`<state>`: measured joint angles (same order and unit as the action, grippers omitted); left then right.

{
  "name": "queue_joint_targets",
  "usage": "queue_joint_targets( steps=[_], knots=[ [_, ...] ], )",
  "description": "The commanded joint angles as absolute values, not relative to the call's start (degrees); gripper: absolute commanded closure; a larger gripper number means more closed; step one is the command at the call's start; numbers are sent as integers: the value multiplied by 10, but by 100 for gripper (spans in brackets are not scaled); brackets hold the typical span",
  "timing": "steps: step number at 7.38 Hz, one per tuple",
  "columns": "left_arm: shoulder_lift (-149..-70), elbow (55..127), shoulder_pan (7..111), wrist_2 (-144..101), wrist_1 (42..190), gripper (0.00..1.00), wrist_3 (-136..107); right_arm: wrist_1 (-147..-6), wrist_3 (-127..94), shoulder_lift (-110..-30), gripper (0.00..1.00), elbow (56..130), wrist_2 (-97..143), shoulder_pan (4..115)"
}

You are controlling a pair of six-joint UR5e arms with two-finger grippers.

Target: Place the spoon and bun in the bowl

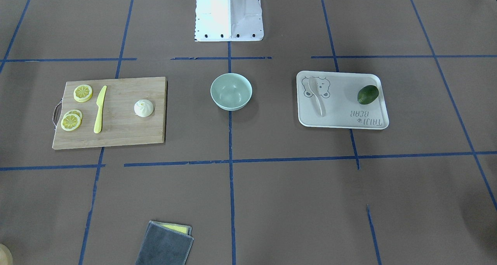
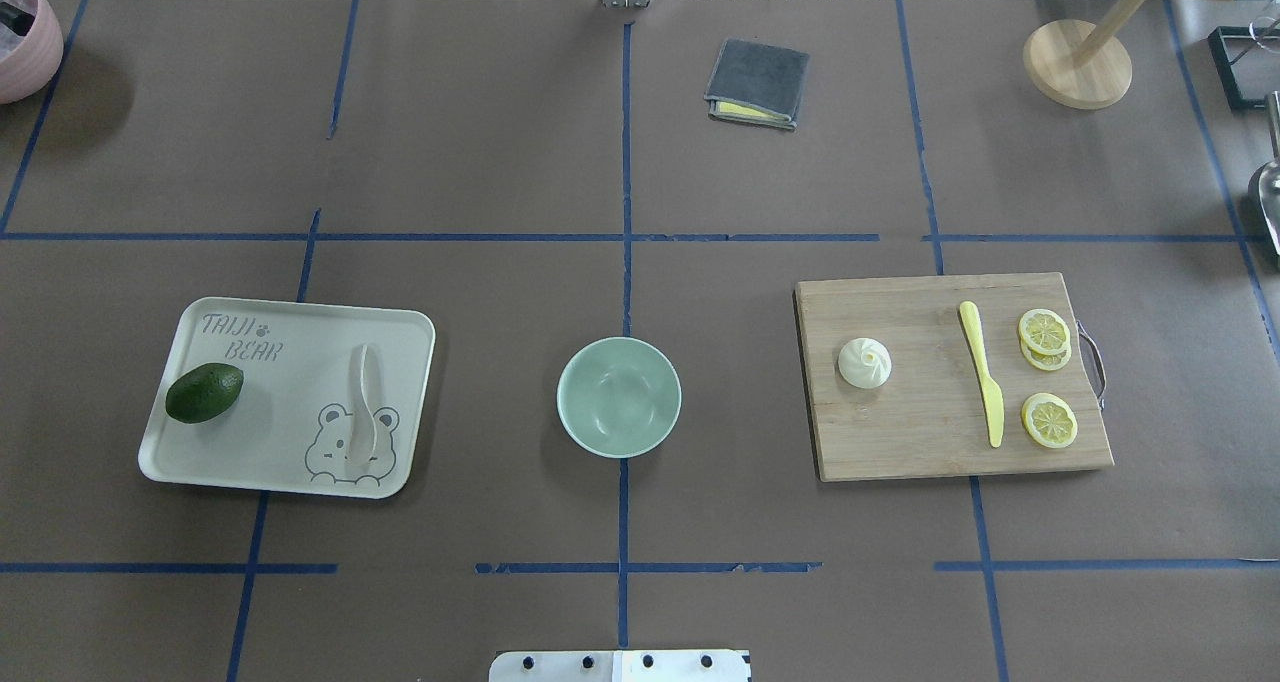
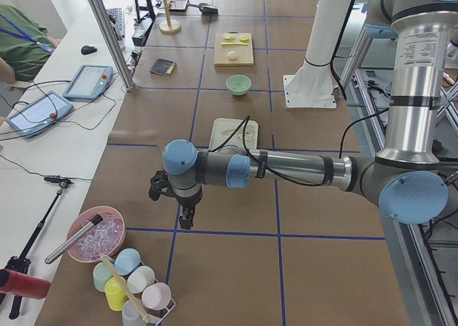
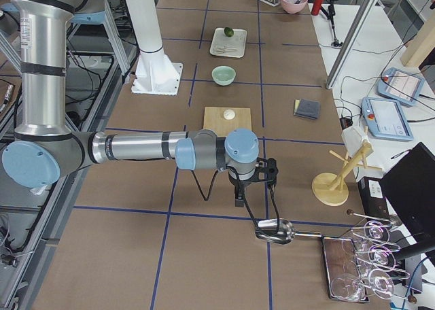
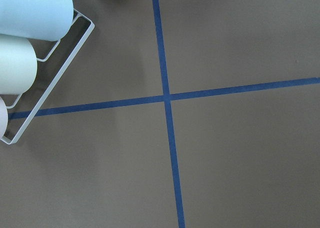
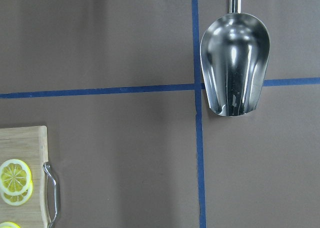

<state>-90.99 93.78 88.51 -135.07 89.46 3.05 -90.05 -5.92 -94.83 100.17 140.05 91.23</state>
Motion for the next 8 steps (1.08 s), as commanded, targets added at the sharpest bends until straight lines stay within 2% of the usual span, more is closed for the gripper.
queue_joint_targets(
  steps=[1, 5, 8],
  knots=[
    [-911, 939, 885, -1351, 896, 0, 30, -900, -61, -948, 0, 1001, 1400, 911],
    [-933, 987, 829, -1349, 1004, 0, -18, -897, -61, -936, 0, 1006, 1404, 902],
    [-937, 1112, 692, -1316, 1013, 0, -267, -901, -61, -887, 0, 1005, 1397, 880]
  ],
)
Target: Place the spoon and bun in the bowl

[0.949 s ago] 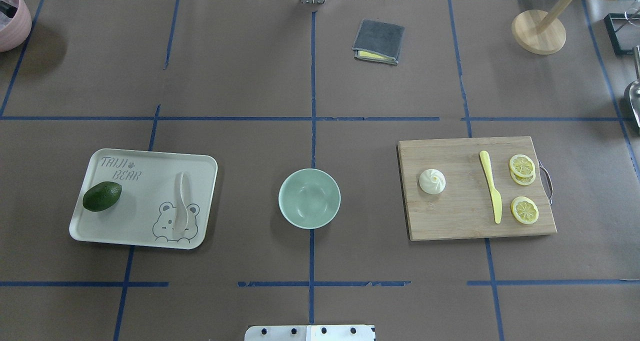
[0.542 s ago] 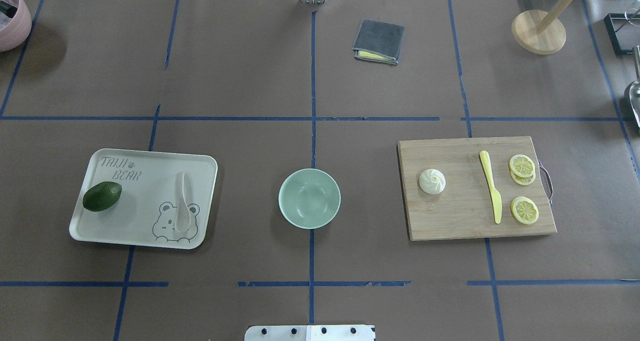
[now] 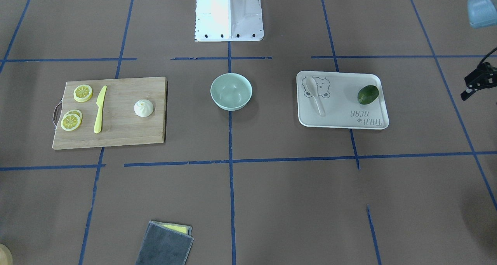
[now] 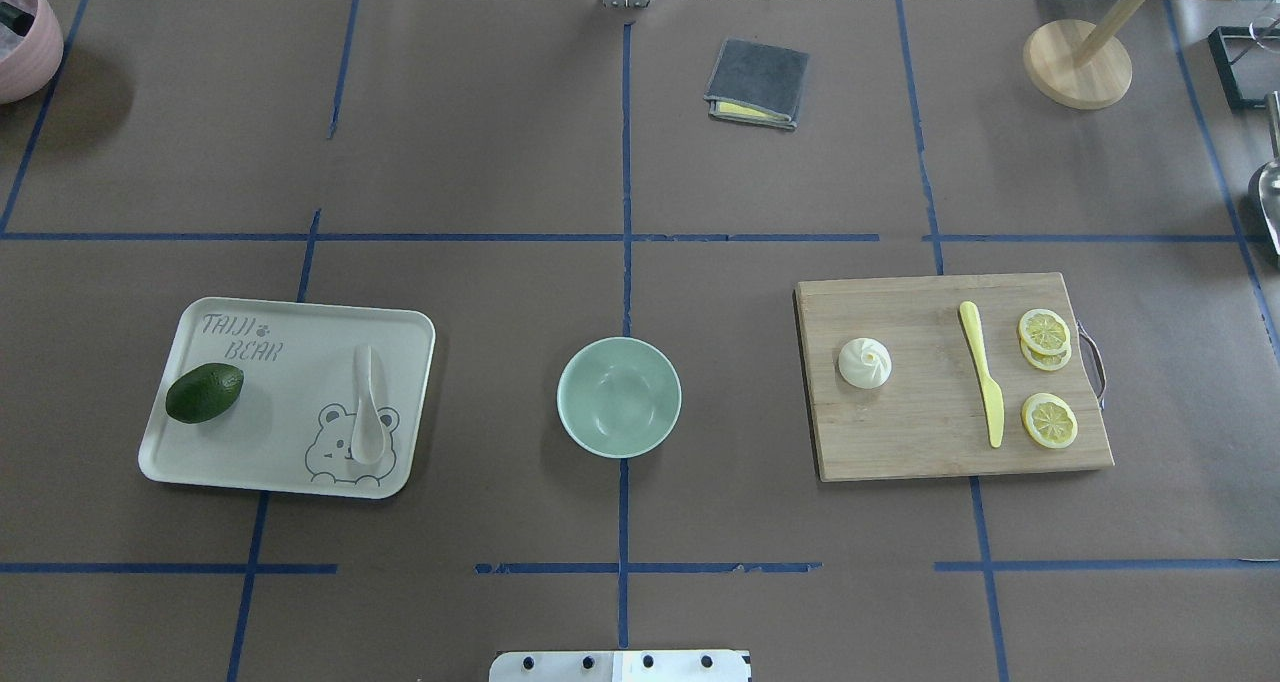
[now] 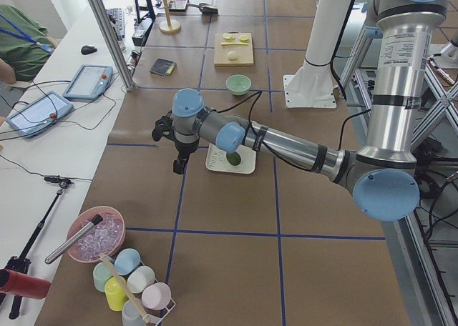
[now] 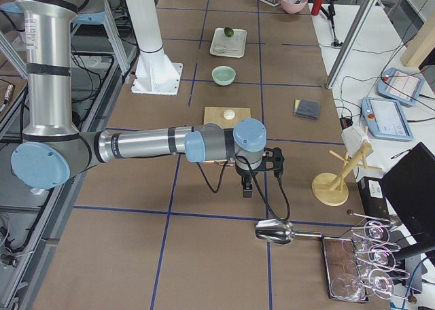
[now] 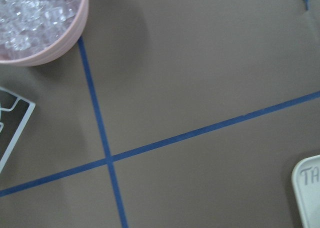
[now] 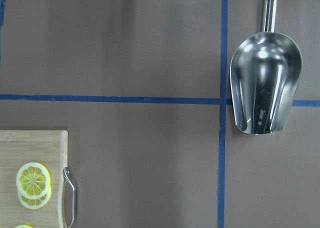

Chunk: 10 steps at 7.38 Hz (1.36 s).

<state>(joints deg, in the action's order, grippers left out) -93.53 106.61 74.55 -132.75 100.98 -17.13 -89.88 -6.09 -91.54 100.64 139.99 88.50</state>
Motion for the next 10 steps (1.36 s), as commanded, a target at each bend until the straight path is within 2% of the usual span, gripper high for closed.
queue_joint_targets(
  steps=[1, 2, 5, 8, 10],
  knots=[
    [-954, 1122, 662, -1314, 1014, 0, -333, -897, -63, -888, 0, 998, 1397, 865],
    [-975, 1122, 626, -1282, 1013, 1, -399, -896, -111, -887, 0, 999, 1398, 854],
    [-1010, 1121, 494, -1172, 1023, 3, -592, -895, -292, -862, 0, 1073, 1381, 769],
    [-1019, 1105, 364, -1068, 1044, 7, -764, -895, -339, -854, 0, 1099, 1379, 745],
    [-1040, 1065, 323, -1030, 1048, 11, -806, -895, -354, -850, 0, 1110, 1380, 737]
  ],
)
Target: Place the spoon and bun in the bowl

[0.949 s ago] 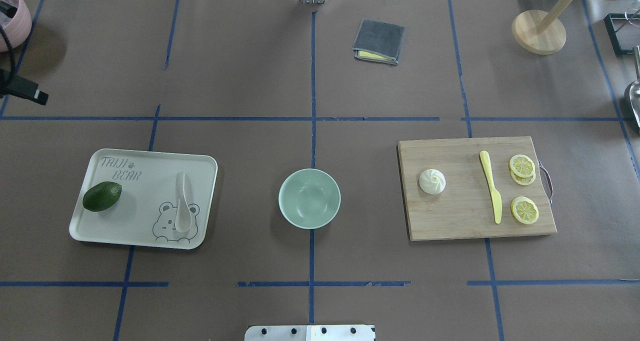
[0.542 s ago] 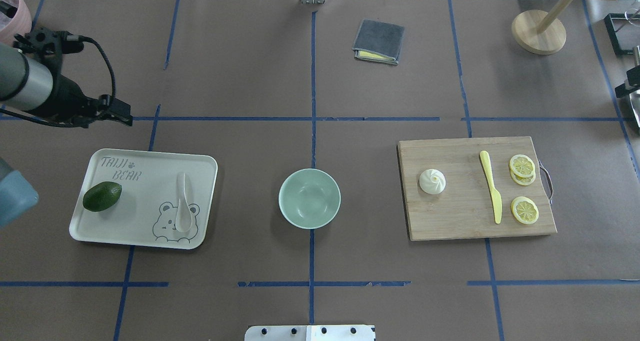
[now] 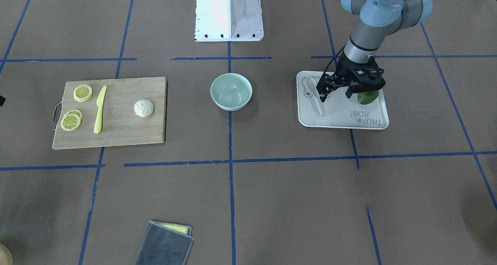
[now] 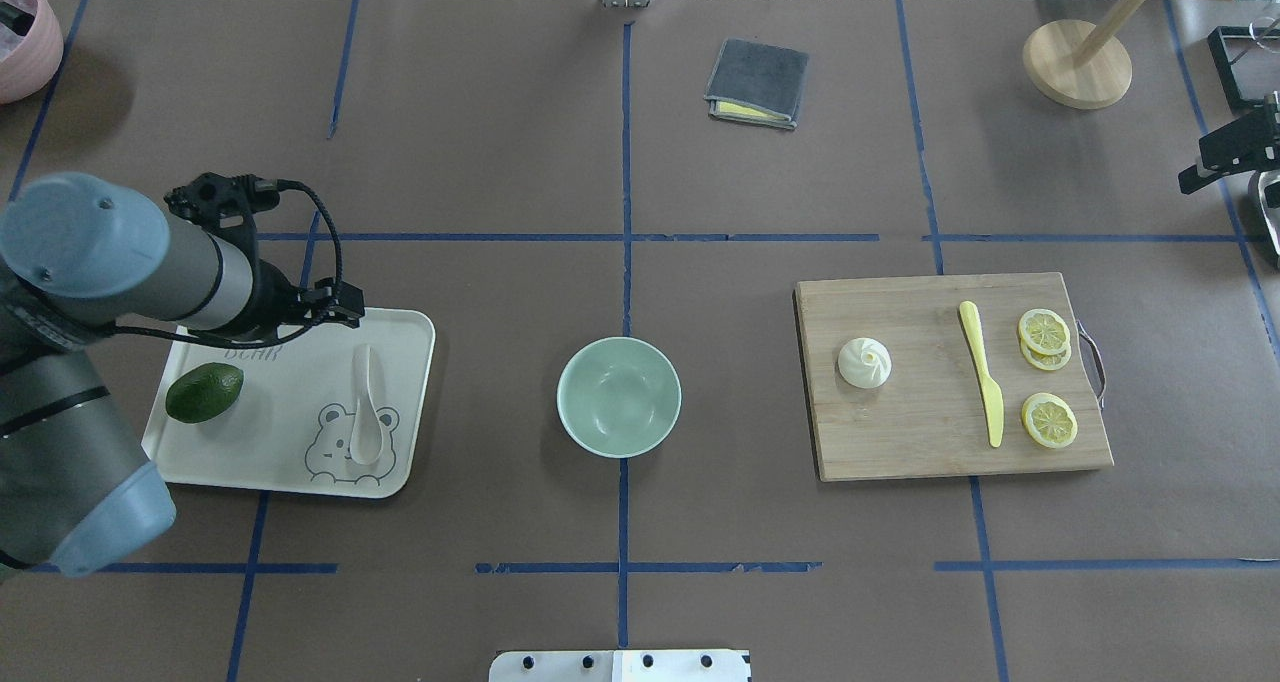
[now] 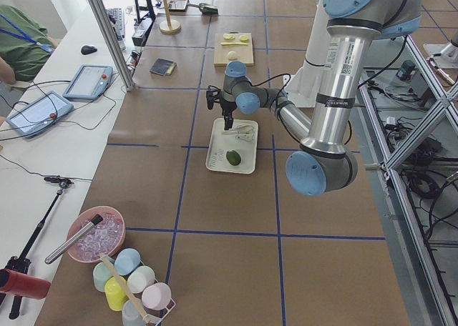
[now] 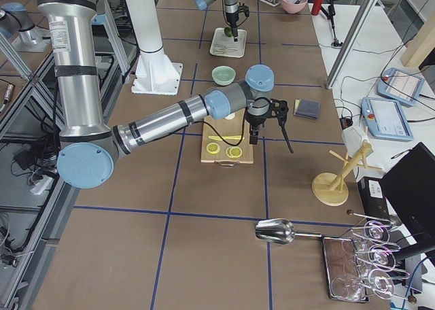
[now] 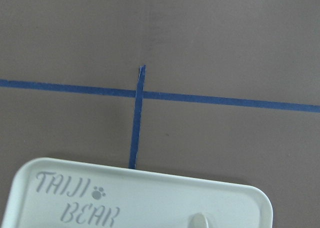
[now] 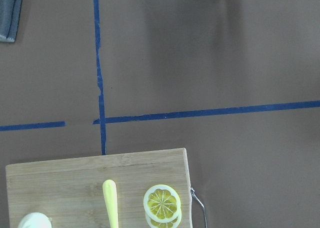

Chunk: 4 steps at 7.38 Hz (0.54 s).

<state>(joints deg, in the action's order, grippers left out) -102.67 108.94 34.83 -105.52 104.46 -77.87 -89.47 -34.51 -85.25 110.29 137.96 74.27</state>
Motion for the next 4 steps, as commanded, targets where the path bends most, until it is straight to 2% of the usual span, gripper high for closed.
queue_joint_targets(
  steps=[1, 4],
  knots=[
    [-1042, 1052, 321, -1026, 1048, 13, -807, -896, -362, -850, 0, 1116, 1381, 735],
    [-1042, 1039, 310, -1026, 1049, 22, -805, -896, -395, -847, 0, 1134, 1380, 716]
  ],
)
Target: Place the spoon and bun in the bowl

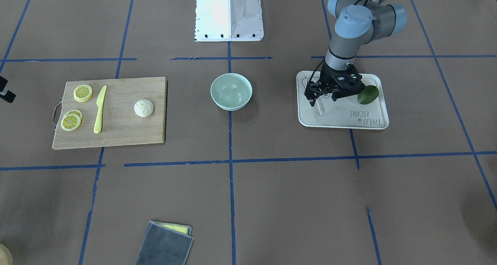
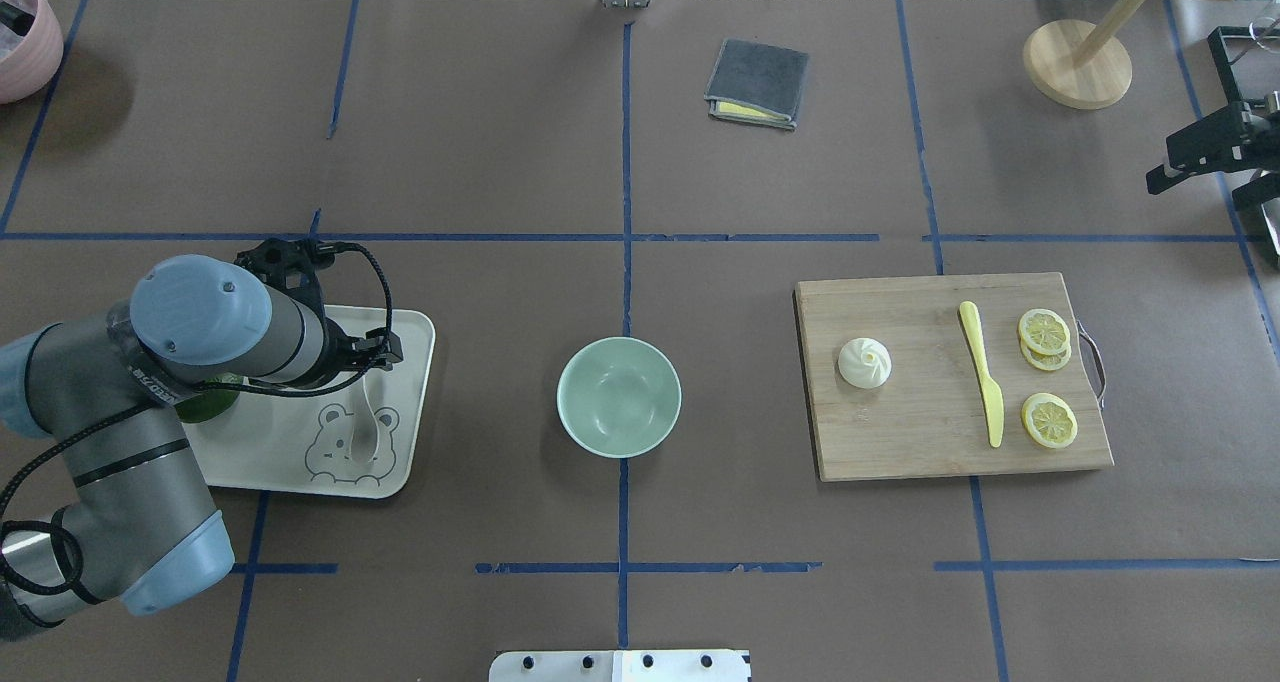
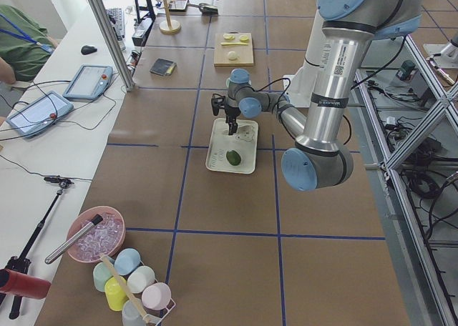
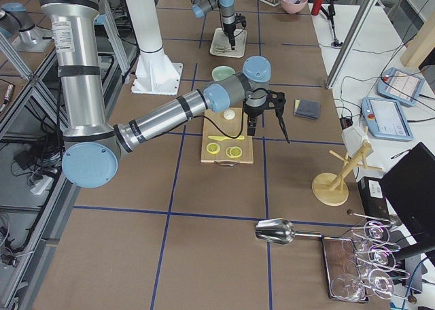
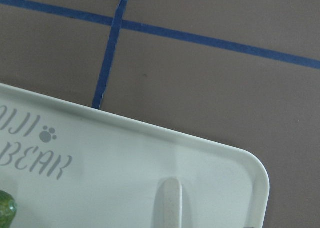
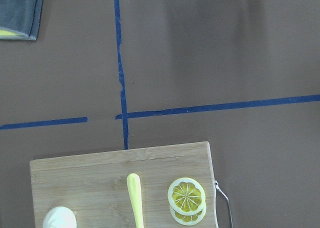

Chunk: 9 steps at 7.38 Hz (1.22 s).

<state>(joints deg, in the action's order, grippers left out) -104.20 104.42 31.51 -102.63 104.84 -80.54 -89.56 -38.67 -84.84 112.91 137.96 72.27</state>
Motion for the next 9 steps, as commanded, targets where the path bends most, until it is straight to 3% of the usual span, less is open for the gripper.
queue_joint_targets(
  steps=[1, 6, 8, 9],
  knots=[
    [-1042, 1039, 309, -1026, 1049, 27, -805, -896, -397, -846, 0, 1134, 1379, 711],
    [-1042, 1040, 299, -1025, 1048, 50, -807, -896, -398, -843, 0, 1136, 1378, 708],
    [-1042, 1041, 299, -1025, 1048, 87, -807, -896, -400, -843, 0, 1138, 1377, 699],
    [-1042, 1042, 300, -1025, 1048, 100, -807, -896, -425, -833, 0, 1138, 1377, 690]
  ],
)
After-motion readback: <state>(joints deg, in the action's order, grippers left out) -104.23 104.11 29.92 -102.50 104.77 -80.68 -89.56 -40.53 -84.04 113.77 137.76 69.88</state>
